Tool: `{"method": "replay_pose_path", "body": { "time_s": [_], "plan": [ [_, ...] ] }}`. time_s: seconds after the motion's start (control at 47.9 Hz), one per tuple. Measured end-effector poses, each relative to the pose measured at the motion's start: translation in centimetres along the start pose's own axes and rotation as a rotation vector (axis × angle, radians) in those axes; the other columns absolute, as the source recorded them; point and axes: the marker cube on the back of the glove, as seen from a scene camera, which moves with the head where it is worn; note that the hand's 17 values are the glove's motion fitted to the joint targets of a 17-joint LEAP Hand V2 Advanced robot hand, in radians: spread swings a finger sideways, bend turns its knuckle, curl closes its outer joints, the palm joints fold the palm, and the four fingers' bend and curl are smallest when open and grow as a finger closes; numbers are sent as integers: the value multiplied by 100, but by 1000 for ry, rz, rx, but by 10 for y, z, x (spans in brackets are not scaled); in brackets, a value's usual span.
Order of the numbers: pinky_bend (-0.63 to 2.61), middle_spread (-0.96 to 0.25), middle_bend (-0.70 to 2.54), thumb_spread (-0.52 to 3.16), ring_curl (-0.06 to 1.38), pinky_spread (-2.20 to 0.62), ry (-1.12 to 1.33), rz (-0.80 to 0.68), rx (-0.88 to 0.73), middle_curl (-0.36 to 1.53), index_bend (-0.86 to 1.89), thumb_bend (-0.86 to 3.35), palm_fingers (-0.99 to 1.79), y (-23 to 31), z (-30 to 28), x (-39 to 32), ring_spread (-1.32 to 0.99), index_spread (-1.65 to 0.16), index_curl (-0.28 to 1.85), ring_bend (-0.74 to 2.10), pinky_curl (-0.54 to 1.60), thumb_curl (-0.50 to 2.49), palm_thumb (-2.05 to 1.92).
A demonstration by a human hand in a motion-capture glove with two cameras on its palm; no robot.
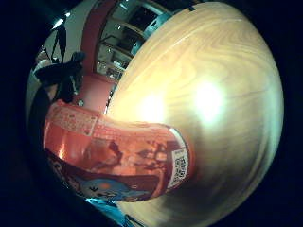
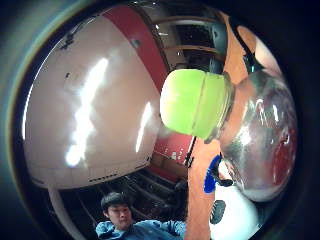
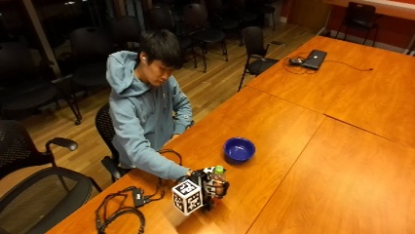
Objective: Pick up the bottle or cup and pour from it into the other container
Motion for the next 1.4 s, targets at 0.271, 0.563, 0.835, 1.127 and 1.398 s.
{"method": "replay_pose_path", "body": {
  "time_s": [0.271, 0.563, 0.835, 1.127, 1.398],
  "plan": [
    [58, -4, 30, 34, 39, -21, 39, -36, -71, 45, 13, -3, 110, 9, 20, -39, -15, -14, 32, 52, 32, 59, 107],
    [53, -5, 28, 26, 42, -22, 89, -68, -126, 47, 12, -4, 111, 16, 31, -73, -16, -14, 33, 50, 34, 64, 107],
    [51, -5, 27, 23, 44, -22, 242, -116, -201, 49, 13, -4, 111, 18, 45, -96, -17, -14, 33, 49, 36, 66, 107],
    [49, -6, 26, 22, 45, -22, 427, -142, -303, 50, 12, -4, 111, 17, 64, -119, -17, -14, 33, 48, 37, 67, 107],
    [48, -6, 25, 22, 46, -22, 593, -158, -384, 51, 13, -4, 112, 17, 80, -130, -17, -13, 33, 47, 38, 68, 107]
  ]
}}
